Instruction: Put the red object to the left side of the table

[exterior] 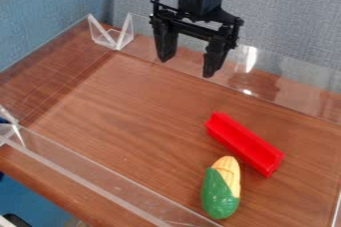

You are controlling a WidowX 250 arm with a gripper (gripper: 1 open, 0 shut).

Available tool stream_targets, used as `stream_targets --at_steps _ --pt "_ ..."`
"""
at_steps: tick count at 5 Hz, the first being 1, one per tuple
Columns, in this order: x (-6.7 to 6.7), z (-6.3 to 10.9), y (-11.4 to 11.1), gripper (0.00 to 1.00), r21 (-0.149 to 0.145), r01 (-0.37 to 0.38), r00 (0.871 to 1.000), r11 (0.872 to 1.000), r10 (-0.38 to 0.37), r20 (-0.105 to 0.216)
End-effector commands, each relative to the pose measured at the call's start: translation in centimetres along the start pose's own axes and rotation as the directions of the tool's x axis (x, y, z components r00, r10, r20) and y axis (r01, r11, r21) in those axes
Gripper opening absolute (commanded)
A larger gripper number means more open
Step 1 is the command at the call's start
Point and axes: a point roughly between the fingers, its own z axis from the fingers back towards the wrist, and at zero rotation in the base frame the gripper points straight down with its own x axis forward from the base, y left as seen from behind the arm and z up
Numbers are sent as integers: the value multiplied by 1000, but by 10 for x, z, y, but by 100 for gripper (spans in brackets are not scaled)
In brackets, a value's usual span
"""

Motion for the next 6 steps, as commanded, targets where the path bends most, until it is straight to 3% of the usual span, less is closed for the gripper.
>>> stream_targets --at_steps 1,3,5,6 --pt "0 -8 -2 100 -4 -19 1000 1000 19 -19" --pt "3 -27 -16 100 -23 -152 988 988 151 -31" --pt "9 -47 -38 100 -56 -346 938 937 346 -8" --pt "11 -57 -50 100 -83 -447 893 890 450 14"
